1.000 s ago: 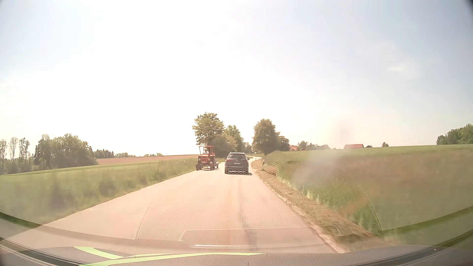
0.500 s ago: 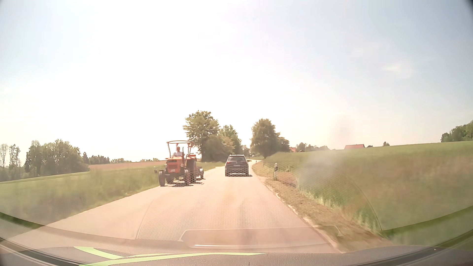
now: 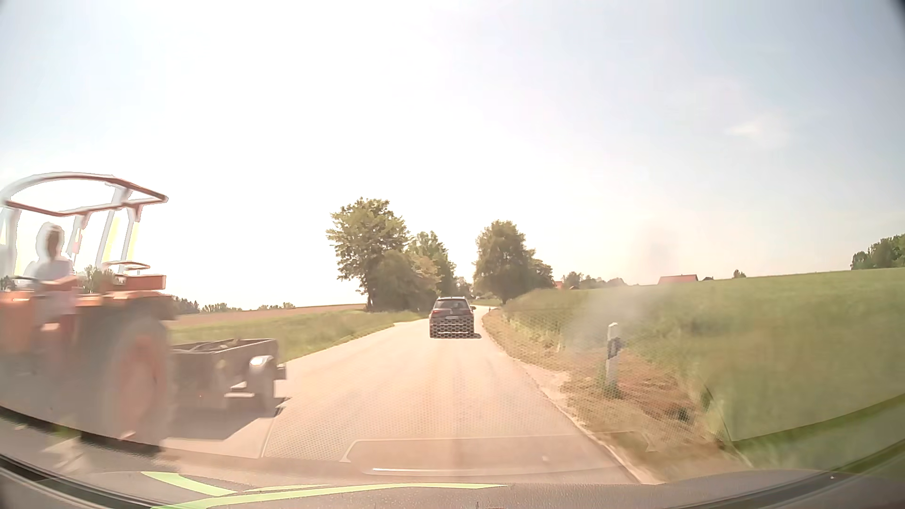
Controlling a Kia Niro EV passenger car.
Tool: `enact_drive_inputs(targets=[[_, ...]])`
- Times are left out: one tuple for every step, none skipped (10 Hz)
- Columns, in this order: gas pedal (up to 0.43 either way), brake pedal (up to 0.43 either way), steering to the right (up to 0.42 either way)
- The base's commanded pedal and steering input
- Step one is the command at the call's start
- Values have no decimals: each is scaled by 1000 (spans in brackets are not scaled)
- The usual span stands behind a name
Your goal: Follow the waypoints while adhering to traffic rules and regulations
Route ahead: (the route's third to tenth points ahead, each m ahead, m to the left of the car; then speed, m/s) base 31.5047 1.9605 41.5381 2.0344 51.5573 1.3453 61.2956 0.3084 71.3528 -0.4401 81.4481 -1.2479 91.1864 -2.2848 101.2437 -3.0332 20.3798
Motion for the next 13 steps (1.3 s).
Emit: enact_drive_inputs(targets=[[138, 0, 3], [138, 0, 3], [150, 0, 3], [157, 0, 3], [169, 0, 3], [169, 0, 3], [169, 0, 3], [169, 0, 3], [209, 0, 3], [228, 0, 3], [228, 0, 3], [240, 0, 3], [240, 0, 4]])
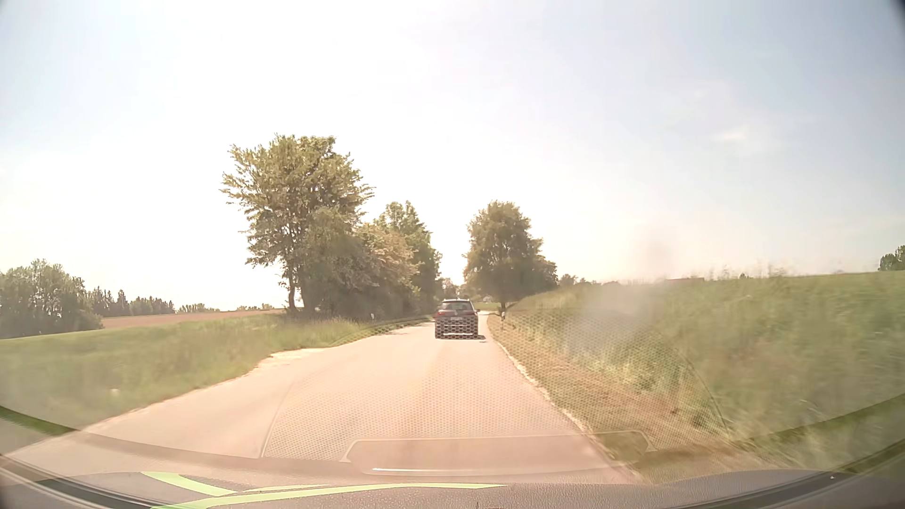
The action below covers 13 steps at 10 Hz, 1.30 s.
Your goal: Follow the waypoints while adhering to traffic rules and regulations
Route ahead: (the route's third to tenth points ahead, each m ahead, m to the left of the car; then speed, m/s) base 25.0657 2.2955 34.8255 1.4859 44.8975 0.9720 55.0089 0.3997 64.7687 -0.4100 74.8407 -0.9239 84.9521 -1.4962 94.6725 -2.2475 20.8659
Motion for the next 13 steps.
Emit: enact_drive_inputs(targets=[[240, 0, 4], [240, 0, 6], [240, 0, 6], [240, 0, 6], [240, 0, 7], [240, 0, 7], [240, 0, 7], [240, 0, 8], [240, 0, 8], [240, 0, 8], [240, 0, 8], [240, 0, 8], [228, 0, 7]])
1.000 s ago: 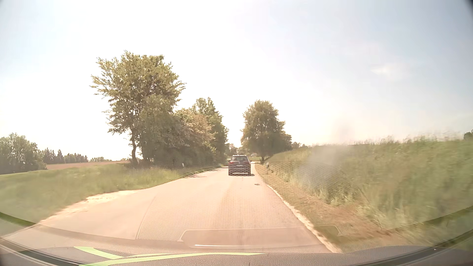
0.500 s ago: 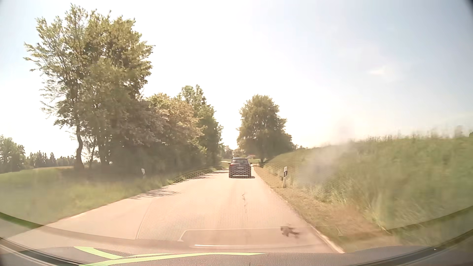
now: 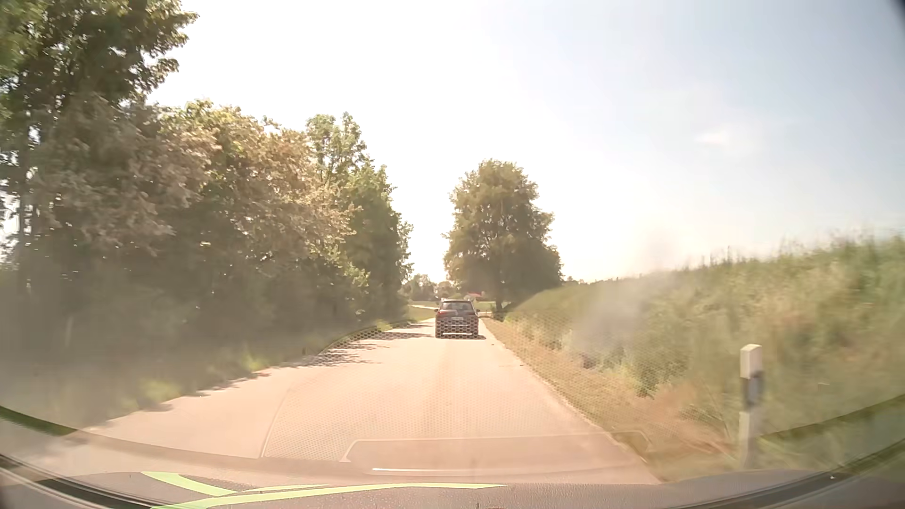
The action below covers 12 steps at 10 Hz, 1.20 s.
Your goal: Follow the waypoints while adhering to traffic rules and regulations
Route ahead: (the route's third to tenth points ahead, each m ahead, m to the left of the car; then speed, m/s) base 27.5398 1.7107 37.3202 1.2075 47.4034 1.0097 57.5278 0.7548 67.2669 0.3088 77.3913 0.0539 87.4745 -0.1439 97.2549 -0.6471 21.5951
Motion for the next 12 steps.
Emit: enact_drive_inputs(targets=[[228, 0, 6], [220, 0, 6], [209, 0, 6], [169, 0, 5], [169, 0, 5], [150, 0, 5], [138, 0, 5], [110, 0, 4], [110, 0, 4], [98, 0, 4], [98, 0, 4], [98, 0, 3]])
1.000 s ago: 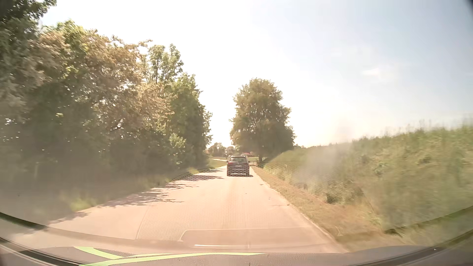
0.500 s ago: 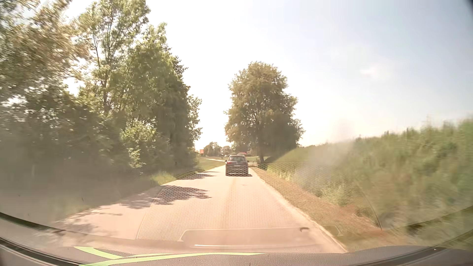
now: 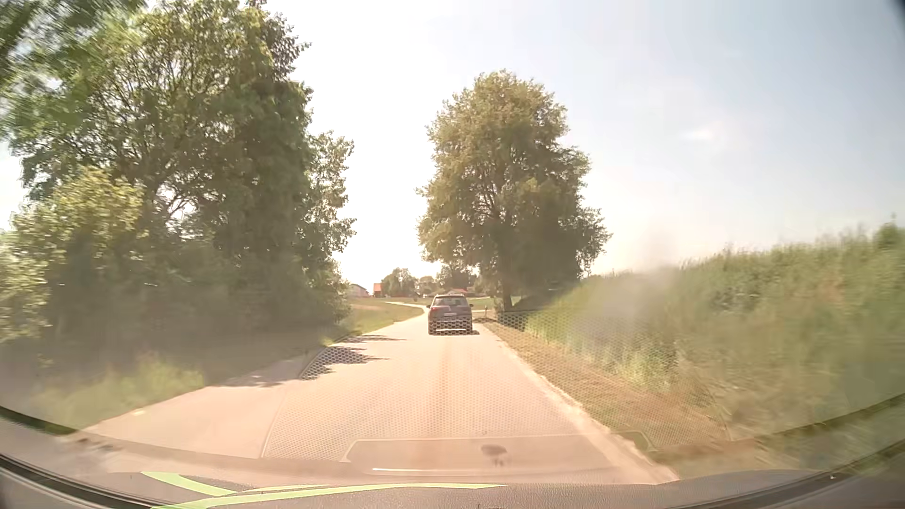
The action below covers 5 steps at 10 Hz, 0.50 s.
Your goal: Follow the waypoints while adhering to traffic rules and regulations
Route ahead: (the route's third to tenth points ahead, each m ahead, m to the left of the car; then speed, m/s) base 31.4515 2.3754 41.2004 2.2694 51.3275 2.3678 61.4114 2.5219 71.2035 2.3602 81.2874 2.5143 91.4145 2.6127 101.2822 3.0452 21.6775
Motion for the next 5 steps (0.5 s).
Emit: enact_drive_inputs(targets=[[98, 0, 2], [87, 0, 2], [87, 0, 1], [87, 0, 0], [87, 0, -1]])
